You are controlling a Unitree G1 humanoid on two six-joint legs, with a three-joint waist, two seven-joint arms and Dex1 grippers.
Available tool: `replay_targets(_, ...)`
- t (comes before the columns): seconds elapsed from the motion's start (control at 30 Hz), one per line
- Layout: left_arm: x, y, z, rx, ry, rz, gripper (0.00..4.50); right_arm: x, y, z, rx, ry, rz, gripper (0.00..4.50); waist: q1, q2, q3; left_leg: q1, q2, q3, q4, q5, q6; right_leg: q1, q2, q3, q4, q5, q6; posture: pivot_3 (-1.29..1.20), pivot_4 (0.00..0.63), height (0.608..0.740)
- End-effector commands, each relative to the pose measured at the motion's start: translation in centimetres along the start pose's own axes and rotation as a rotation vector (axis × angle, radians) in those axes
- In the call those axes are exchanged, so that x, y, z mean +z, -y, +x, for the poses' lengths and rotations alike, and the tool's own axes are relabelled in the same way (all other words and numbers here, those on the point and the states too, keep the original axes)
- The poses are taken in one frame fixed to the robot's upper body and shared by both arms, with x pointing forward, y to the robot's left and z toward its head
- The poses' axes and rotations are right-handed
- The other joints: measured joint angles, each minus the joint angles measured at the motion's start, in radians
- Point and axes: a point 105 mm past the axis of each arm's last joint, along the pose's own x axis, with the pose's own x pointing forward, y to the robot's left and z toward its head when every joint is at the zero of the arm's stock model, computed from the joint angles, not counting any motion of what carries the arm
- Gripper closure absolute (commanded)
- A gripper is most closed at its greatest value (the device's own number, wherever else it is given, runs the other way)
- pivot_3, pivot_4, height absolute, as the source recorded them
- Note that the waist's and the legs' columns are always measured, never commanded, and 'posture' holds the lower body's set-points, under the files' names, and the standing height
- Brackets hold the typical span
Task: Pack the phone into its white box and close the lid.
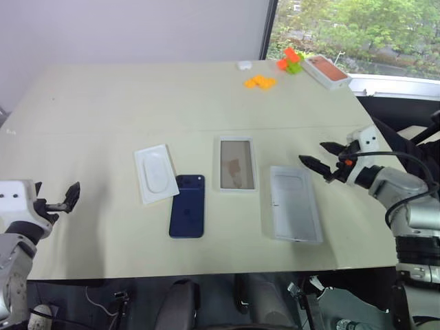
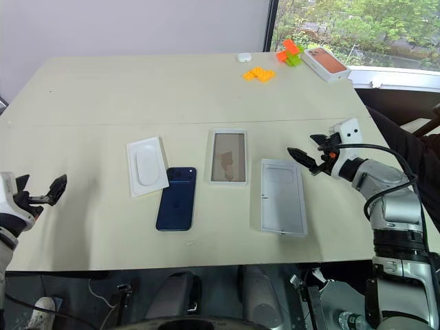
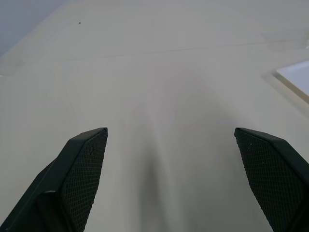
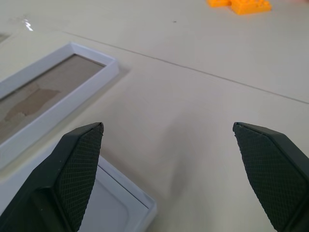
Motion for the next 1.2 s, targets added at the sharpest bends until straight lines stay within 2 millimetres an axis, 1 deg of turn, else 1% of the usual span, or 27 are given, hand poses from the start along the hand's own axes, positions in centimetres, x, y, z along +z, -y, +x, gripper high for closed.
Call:
replay_targets(0.03,1.2,-0.5,-0.2,0.009,0.031,0.024,0.06,1.4,-0.7,0.1,0.024,0.048,-0.027,0.0,0.0,0.0,0.0,0.0,0.0,0.0,0.0,0.0,0.0,0.0,0.0,0.0,0.0,0.0,0.0,0.0,0.15,0.74)
replay_targets(0.23,1.2,-0.6,-0.3,0.013,0.028,0.021,0.06,1.8,-1.2,0.2,0.034,0.06,-0.032,0.0,-0.002,0.0,0.0,0.0,0.0,0.0,0.0,0.0,0.0,0.0,0.0,0.0,0.0,0.0,0.0,0.0,0.15,0.74)
replay_targets(0.33,1.3,-0.2,-0.3,0.009,0.034,0.011,0.06,2.0,-1.3,0.2,0.036,0.062,-0.035,0.0,0.0,0.0,0.0,0.0,0.0,0.0,0.0,0.0,0.0,0.0,0.0,0.0,0.0,0.0,0.0,0.0,0.15,0.74)
replay_targets(0.47,1.0,1.0,-0.1,-0.008,0.041,-0.015,0.06,2.0,-2.6,1.1,0.074,0.06,-0.055,0.0,0.0,0.0,0.0,0.0,0.0,0.0,0.0,0.0,0.0,0.0,0.0,0.0,0.0,0.0,0.0,0.0,0.15,0.74)
replay_targets(0.57,0.7,2.5,-0.1,-0.034,0.047,-0.059,0.06,2.7,-4.4,2.0,0.131,0.077,-0.091,0.0,-0.002,0.0,0.0,0.0,0.0,0.0,0.0,0.0,0.0,0.0,0.0,0.0,0.0,0.0,0.0,0.0,0.15,0.74)
replay_targets(0.63,0.3,3.8,-0.2,-0.06,0.043,-0.089,0.06,2.9,-5.4,2.3,0.169,0.084,-0.102,0.0,-0.001,0.0,0.0,0.0,0.0,0.0,0.0,0.0,0.0,0.0,0.0,0.0,0.001,0.0,0.0,0.0,0.15,0.74)
replay_targets(0.67,0.2,4.5,-0.1,-0.086,0.037,-0.112,0.06,3.0,-6.4,2.6,0.198,0.085,-0.113,0.0,0.0,0.0,0.0,0.0,0.0,0.0,0.0,0.0,0.0,0.0,0.0,0.0,0.001,0.0,0.0,0.0,0.15,0.74)
replay_targets(0.7,0.3,5.2,-0.1,-0.105,0.033,-0.126,0.06,3.1,-6.8,2.6,0.216,0.085,-0.12,0.0,0.0,0.0,0.0,0.0,0.0,0.0,0.0,0.0,0.0,0.0,0.0,0.0,0.001,0.0,0.0,0.0,0.15,0.74)
replay_targets(0.73,0.5,6.3,0.1,-0.148,0.033,-0.161,0.06,3.4,-8.4,2.9,0.267,0.095,-0.132,0.0,0.001,0.0,0.0,0.0,0.0,0.0,0.0,0.0,0.0,0.0,0.0,0.0,0.001,0.0,0.0,0.0,0.15,0.74)
replay_targets(0.77,0.8,7.1,0.2,-0.178,0.032,-0.184,0.06,3.6,-9.4,3.1,0.302,0.103,-0.14,0.0,0.002,0.0,0.0,0.0,0.0,0.0,0.0,0.0,0.0,0.0,0.0,0.0,0.001,0.0,0.0,0.0,0.15,0.74)
replay_targets(0.83,1.0,7.7,0.3,-0.202,0.028,-0.206,0.06,3.8,-10.4,3.2,0.332,0.109,-0.146,0.0,0.002,0.0,0.0,0.0,0.0,-0.001,0.001,0.0,0.0,0.0,0.0,0.0,0.001,0.0,0.0,0.0,0.15,0.74)
replay_targets(0.9,1.0,9.9,0.5,-0.255,-0.012,-0.247,0.06,3.6,-11.9,3.1,0.385,0.102,-0.206,0.0,0.002,0.0,0.0,0.0,0.0,-0.001,0.001,0.0,0.0,0.0,0.0,0.0,0.001,0.0,0.0,0.0,0.15,0.74)
replay_targets(0.93,0.4,11.2,0.8,-0.28,-0.075,-0.29,0.06,3.7,-13.2,3.1,0.43,0.105,-0.23,0.0,0.003,0.0,0.0,0.0,0.0,-0.001,0.001,0.0,0.0,0.0,0.0,0.0,0.001,0.0,0.0,0.0,0.15,0.74)
replay_targets(0.97,0.0,12.1,1.0,-0.296,-0.123,-0.317,0.06,3.7,-14.1,3.1,0.46,0.108,-0.244,0.0,0.004,0.0,0.0,0.0,0.0,-0.001,0.001,0.0,0.0,0.0,0.0,0.0,0.001,0.0,0.001,0.0,0.15,0.74)
replay_targets(1.03,-0.3,13.2,1.1,-0.32,-0.177,-0.346,0.06,3.9,-15.3,3.0,0.493,0.118,-0.247,0.0,0.002,-0.001,0.0,0.0,-0.001,-0.001,0.001,0.0,0.0,0.001,0.0,0.0,0.001,0.001,0.001,0.0,0.15,0.74)
replay_targets(1.13,-0.6,14.3,1.5,-0.328,-0.232,-0.511,0.06,3.9,-16.7,2.9,0.534,0.125,-0.251,0.0,0.0,-0.001,-0.001,0.0,-0.001,-0.001,0.001,0.0,0.0,0.0,-0.001,0.0,0.001,0.001,0.001,0.0,0.15,0.74)
replay_targets(1.2,-0.8,14.7,1.6,-0.325,-0.261,-0.565,0.06,3.7,-17.2,2.6,0.549,0.118,-0.259,0.0,0.002,-0.001,-0.001,0.0,-0.001,-0.002,0.001,0.0,0.0,0.0,-0.001,-0.001,0.001,0.001,0.001,0.0,0.15,0.74)
